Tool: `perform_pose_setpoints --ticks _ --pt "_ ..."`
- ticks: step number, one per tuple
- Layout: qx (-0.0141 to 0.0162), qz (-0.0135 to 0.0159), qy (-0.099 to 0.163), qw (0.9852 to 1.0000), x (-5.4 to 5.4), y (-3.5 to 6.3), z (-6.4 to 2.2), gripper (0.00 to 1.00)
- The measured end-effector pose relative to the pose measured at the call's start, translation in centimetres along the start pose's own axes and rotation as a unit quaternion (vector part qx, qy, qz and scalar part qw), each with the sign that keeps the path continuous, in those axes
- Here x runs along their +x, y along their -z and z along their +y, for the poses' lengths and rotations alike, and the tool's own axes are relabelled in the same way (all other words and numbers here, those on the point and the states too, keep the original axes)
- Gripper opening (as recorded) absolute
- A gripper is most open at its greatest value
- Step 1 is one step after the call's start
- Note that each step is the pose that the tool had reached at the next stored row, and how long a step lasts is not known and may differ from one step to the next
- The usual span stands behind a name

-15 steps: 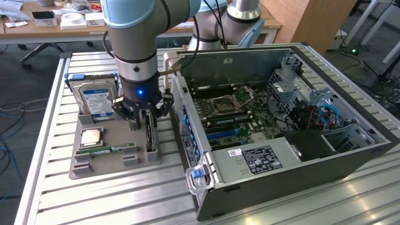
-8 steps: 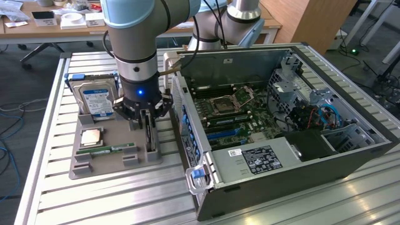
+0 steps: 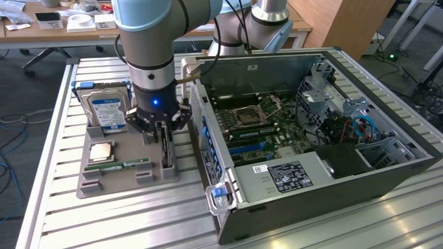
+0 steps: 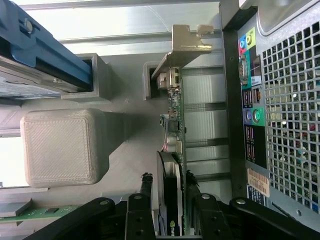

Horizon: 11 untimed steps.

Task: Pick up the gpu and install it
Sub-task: 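Pick up the gpu and move the gpu toward the slot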

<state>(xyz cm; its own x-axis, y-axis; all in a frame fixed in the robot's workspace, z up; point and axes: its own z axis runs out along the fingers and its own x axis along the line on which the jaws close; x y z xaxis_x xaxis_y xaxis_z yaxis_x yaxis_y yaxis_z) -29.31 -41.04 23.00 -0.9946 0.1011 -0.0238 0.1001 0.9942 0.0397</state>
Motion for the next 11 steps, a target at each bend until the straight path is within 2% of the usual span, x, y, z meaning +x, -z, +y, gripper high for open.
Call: perform_pose_setpoints --ticks 4,11 --pt "0.0018 -0.0003 -0.006 1.0000 -0.20 0.00 0.00 0.38" --pt "0.0020 -0.0004 -0.007 1.0000 -0.38 -0.07 0.02 0.38"
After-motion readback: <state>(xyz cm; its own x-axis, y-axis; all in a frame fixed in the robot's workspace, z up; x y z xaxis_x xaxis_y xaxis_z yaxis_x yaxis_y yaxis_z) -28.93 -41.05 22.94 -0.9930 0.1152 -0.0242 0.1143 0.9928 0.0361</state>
